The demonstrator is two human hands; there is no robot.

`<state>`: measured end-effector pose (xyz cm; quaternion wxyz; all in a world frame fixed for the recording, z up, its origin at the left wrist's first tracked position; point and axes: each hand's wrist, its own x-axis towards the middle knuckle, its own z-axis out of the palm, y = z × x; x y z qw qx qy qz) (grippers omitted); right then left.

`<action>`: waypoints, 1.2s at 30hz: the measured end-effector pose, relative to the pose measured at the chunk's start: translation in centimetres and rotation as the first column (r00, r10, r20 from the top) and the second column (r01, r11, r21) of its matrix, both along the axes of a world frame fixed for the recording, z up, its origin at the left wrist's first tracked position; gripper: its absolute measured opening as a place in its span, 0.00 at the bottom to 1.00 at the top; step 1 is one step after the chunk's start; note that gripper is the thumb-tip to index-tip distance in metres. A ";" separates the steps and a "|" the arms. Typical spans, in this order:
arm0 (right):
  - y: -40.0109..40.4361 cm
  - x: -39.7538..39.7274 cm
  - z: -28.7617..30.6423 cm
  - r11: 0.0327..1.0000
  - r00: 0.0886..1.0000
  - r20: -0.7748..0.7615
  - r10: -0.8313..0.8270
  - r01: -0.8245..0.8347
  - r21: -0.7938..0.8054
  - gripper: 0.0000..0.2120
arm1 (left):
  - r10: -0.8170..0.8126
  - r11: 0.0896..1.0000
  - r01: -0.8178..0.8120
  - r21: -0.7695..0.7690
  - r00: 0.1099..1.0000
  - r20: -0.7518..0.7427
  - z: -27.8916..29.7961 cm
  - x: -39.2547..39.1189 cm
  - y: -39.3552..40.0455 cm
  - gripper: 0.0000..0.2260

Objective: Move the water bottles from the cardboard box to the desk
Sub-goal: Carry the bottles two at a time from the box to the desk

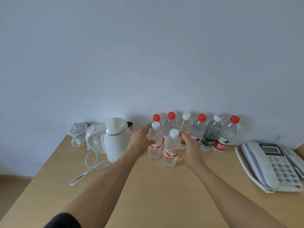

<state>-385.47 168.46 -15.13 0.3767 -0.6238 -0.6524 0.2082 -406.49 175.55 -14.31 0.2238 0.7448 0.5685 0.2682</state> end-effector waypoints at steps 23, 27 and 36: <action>3.1 -0.4 -0.1 0.998 0.993 0.101 -0.061 0.058 0.030 0.26 | 0.015 1.000 -0.015 -0.019 1.000 -0.025 0.6 0.1 -0.1 0.30; 2.8 -0.3 0.0 0.999 0.995 0.085 -0.046 0.043 0.032 0.26 | -0.003 0.999 0.003 -0.036 1.000 -0.012 0.5 -0.3 -0.3 0.31; 2.8 -0.2 0.5 0.997 0.997 0.047 -0.064 0.062 0.044 0.21 | 0.029 0.998 -0.025 -0.052 0.996 0.079 1.0 -0.7 -0.1 0.20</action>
